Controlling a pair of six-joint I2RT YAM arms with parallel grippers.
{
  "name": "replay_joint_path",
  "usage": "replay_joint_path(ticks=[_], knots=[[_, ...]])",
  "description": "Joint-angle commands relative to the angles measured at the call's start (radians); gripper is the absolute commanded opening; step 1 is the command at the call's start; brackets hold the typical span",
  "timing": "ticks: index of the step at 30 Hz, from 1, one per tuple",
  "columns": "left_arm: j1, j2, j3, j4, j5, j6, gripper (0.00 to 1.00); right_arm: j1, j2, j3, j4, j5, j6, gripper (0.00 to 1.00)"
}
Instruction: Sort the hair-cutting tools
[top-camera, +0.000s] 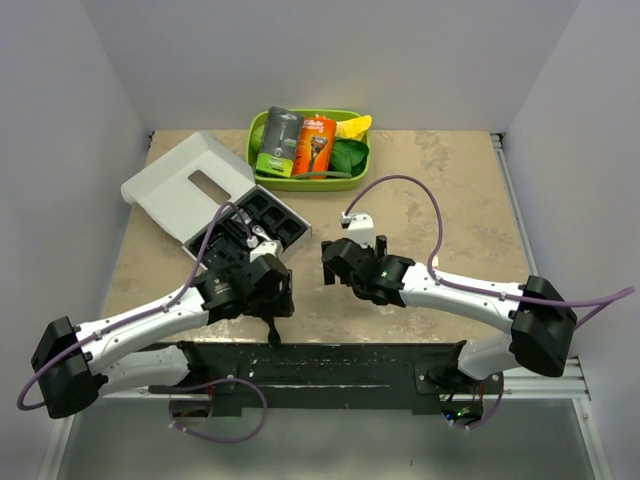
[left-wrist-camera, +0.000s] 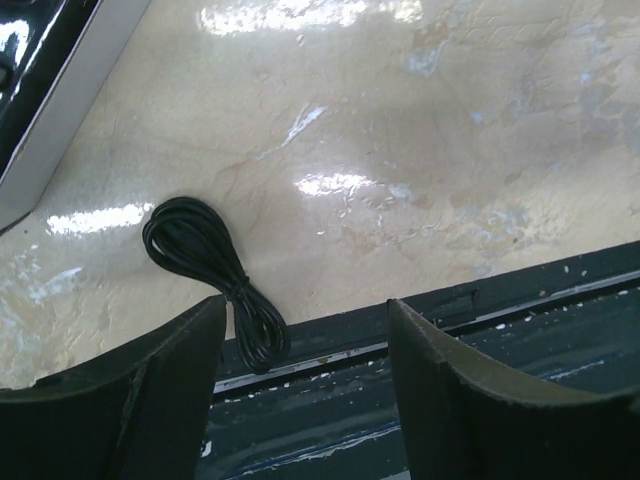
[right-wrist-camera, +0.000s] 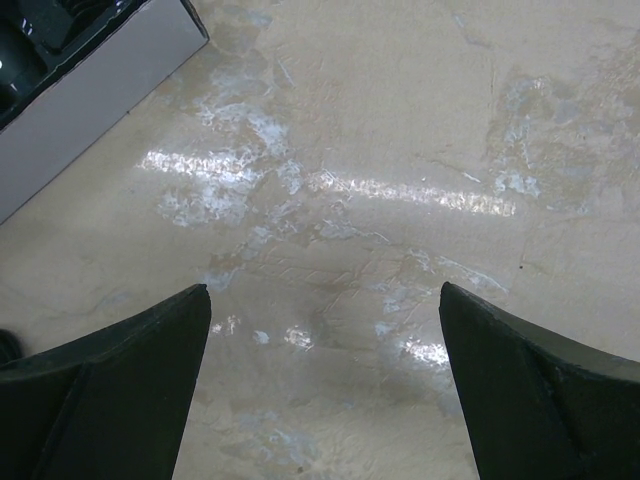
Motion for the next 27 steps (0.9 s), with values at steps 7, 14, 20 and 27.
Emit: replay_joint_path(ticks=[7,14,20,27], knots=[[-0.152,0.092,-0.035,-0.02,-0.15,-0.28,0.69,0.005,-0.005,-0.015,0.07,-0.022,0.03,0.99],[-0.162,0.074,-0.075,-0.03,-0.193,-0.36,0.69,0.005,-0.016,-0.033,0.093,-0.059,0.021,0.98],[-0.16,0.094,-0.094,-0.017,-0.209,-0.374,0.7,0.007,-0.008,-0.033,0.106,-0.081,0.013,0.98],[-0.157,0.114,-0.127,0.025,-0.196,-0.38,0.69,0.015,-0.024,-0.036,0.099,-0.09,0.018,0.97]])
